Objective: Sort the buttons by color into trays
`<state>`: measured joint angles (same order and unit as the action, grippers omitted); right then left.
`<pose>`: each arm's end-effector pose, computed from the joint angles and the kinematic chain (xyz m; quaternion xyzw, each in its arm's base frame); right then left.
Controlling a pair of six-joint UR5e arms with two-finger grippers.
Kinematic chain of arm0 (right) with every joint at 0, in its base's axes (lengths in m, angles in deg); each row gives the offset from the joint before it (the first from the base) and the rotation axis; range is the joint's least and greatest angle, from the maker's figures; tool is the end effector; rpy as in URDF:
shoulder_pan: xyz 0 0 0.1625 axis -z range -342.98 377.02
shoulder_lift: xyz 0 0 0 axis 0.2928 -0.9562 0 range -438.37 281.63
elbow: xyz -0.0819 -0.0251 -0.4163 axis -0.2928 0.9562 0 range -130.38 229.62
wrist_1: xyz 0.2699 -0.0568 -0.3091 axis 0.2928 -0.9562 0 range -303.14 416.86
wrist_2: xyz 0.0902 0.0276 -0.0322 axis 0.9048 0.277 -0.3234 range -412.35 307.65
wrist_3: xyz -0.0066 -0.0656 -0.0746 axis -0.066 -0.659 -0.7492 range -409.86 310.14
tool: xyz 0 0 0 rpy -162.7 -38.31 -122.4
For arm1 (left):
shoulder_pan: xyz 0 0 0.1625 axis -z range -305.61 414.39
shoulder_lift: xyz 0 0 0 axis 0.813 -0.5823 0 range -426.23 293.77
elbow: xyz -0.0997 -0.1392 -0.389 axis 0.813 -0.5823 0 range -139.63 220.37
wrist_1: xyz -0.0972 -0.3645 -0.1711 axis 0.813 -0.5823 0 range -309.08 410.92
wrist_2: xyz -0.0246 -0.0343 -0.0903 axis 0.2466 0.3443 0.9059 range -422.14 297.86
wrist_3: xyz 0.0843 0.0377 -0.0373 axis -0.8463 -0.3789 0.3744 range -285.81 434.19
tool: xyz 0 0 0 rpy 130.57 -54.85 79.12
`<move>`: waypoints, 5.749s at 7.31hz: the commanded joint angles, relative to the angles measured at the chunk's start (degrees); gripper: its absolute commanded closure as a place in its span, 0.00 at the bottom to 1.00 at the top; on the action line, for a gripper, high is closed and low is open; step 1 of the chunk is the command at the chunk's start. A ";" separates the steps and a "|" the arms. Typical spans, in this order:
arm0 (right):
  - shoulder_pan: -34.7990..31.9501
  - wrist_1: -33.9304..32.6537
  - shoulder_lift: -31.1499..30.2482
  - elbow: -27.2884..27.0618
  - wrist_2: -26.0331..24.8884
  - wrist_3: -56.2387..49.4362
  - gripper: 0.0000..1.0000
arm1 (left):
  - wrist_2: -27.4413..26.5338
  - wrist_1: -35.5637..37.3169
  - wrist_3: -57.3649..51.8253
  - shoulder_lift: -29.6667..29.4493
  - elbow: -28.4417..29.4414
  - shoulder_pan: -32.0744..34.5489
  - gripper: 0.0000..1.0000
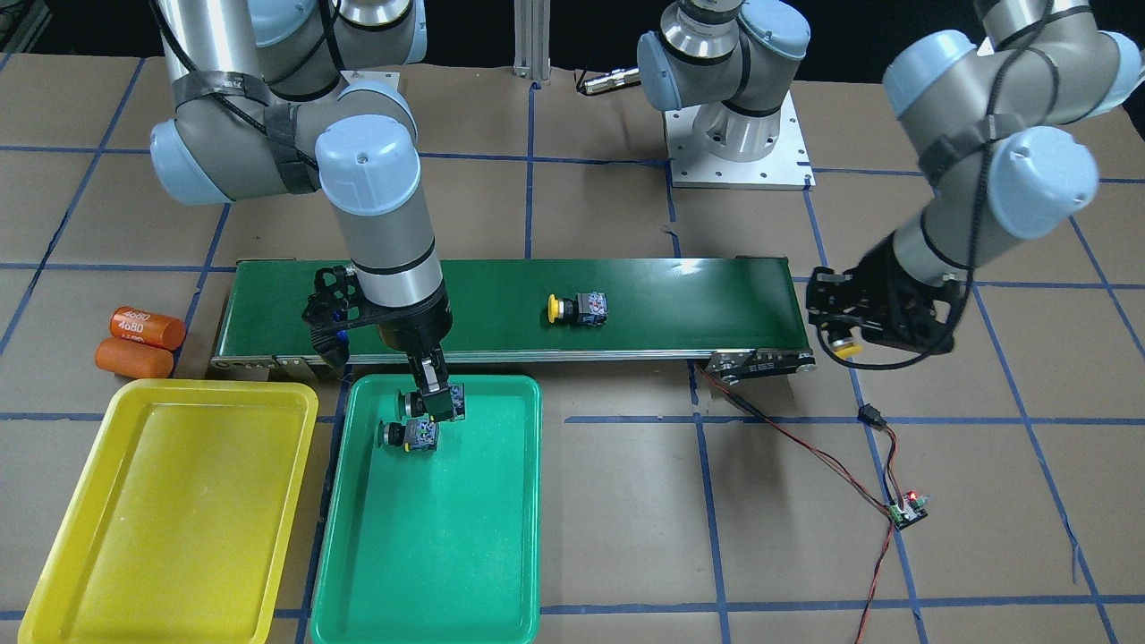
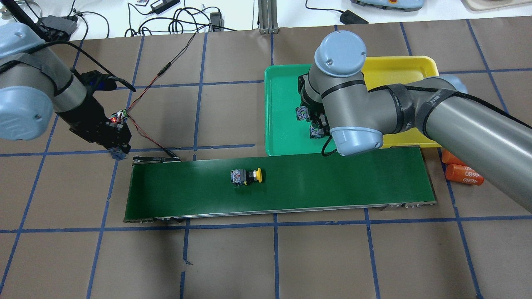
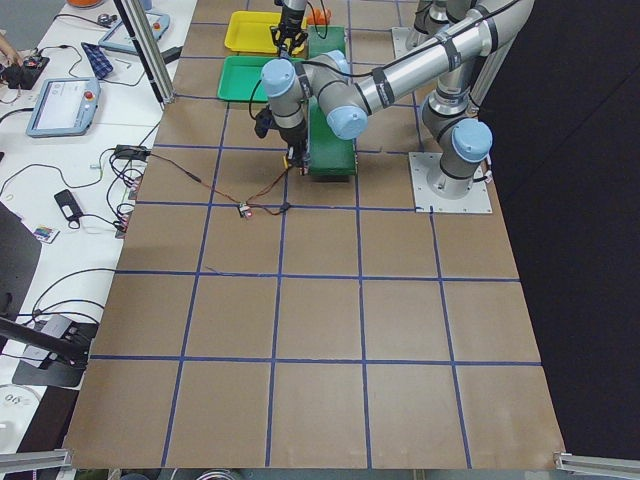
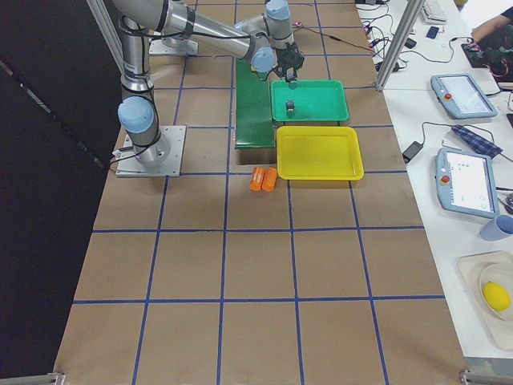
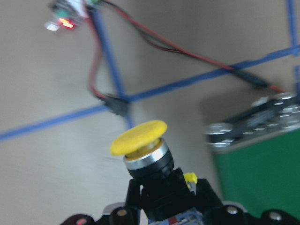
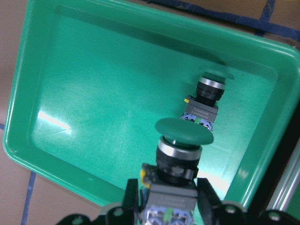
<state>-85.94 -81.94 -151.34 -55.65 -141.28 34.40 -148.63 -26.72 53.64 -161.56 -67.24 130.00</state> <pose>0.2619 -0.5347 0.2921 0.5756 0.8050 -0.0879 0.1137 -0.0155 -0.4999 0.3168 -0.0507 -0.9940 -0.0787 0.0567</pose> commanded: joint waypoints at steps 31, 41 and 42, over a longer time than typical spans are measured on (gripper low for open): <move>2.24 20.19 -10.70 -7.99 4.82 -2.79 0.00 | -3.15 -17.20 17.03 4.19 21.84 13.15 0.00; 2.77 13.21 -9.21 -14.53 7.36 -7.59 1.00 | -3.33 -16.50 17.65 4.54 22.01 12.80 0.00; 3.38 13.29 -9.29 -12.78 6.32 -8.48 1.00 | -3.50 -16.59 17.65 4.54 21.92 12.89 0.00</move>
<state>-83.17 -68.58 -160.59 -70.00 -134.30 27.58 -152.00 -43.41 71.29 -157.03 -45.29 142.86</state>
